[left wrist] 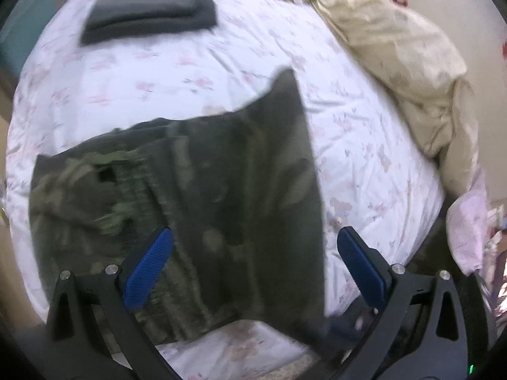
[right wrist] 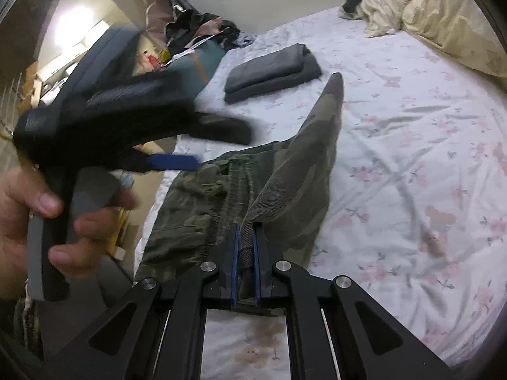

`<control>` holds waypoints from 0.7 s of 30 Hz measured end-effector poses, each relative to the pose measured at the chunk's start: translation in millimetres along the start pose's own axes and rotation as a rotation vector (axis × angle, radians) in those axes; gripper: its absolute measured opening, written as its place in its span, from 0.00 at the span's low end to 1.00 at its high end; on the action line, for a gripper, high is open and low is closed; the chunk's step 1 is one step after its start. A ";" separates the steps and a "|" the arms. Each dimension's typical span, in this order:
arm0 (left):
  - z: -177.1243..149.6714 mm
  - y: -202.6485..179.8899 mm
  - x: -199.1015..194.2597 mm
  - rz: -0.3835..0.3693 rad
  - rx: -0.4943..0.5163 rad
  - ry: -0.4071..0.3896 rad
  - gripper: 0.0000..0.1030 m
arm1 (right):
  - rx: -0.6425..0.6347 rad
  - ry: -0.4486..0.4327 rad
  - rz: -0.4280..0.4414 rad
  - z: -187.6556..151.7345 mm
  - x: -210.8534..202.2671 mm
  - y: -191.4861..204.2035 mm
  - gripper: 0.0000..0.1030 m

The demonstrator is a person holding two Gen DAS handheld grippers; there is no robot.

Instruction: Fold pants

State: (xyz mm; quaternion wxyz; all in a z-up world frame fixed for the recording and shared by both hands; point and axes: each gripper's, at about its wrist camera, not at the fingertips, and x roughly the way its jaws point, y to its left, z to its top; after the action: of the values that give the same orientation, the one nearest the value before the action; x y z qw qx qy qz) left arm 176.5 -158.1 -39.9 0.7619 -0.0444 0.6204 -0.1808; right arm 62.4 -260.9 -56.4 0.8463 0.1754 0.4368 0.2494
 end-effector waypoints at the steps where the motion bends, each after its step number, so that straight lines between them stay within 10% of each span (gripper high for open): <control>1: 3.3 -6.2 6.9 0.014 0.023 0.015 0.91 | -0.001 -0.002 0.010 -0.5 0.6 1.8 0.07; 4: 11.3 -20.3 26.7 -0.009 0.055 0.081 0.55 | 0.008 -0.008 0.053 -0.3 1.0 2.4 0.07; 6: 11.2 -24.8 26.9 0.019 0.090 0.091 0.10 | 0.001 -0.012 0.068 -0.8 -0.2 4.8 0.07; 12: 6.4 5.6 -12.2 0.011 0.109 0.032 0.05 | 0.121 0.002 0.212 0.6 -6.2 -9.6 0.20; 15: 5.6 32.7 -39.9 -0.020 0.067 -0.009 0.05 | 0.141 -0.063 0.256 2.3 -20.7 -10.5 0.71; 21: -18.4 103.1 -96.1 -0.027 -0.009 -0.071 0.05 | 0.264 -0.072 0.226 4.4 -11.1 -30.2 0.75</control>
State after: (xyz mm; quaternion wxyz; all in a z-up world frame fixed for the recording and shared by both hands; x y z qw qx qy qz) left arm 165.7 -27.4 15.1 0.7806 -0.0627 0.5932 -0.1867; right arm 68.6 -292.2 -62.3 0.7976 0.3417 0.4126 0.2771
